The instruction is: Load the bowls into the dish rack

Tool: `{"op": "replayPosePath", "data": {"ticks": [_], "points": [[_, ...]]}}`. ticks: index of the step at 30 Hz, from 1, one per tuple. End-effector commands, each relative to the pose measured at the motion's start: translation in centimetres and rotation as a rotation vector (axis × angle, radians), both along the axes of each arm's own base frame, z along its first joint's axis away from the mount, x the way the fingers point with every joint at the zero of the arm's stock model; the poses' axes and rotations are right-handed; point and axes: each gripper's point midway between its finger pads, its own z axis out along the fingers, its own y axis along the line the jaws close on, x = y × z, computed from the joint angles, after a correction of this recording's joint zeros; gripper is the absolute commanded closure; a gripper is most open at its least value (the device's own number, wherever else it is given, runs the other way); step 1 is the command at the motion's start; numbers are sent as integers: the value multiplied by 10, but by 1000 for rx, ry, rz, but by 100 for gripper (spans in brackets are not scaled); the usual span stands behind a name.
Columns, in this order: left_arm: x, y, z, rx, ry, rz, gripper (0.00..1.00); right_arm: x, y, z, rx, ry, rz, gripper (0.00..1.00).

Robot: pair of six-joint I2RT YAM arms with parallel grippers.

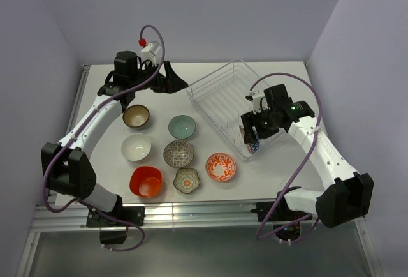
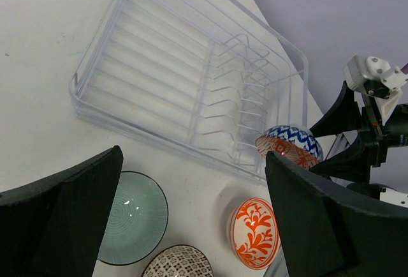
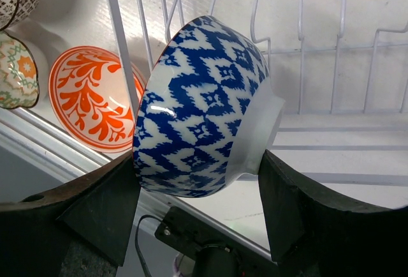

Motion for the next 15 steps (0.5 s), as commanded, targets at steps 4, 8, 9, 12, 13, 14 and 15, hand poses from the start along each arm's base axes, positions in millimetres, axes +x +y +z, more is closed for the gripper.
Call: {"op": "replayPosePath", "data": {"ticks": [4,8,9,12,13,14,15], "points": [[-3,7,7,9,-43,16,1,9,6,9,28,-66,-18,100],[-1,9,4,18,-40,26,1,9,8,2,14,-53,-20,100],[0,10,3,23,-38,33,1,9,10,0,14,-48,-25,100],[2,12,-1,35,-31,49,1,12,9,-11,2,-26,-58,100],[4,15,-2,41,-34,60,1,12,8,-14,-3,-19,-66,100],[4,15,-2,46,-31,62,0,14,8,-17,-8,-17,-73,100],[6,17,-3,54,-33,69,1,15,5,-22,-23,-8,-91,100]]}}
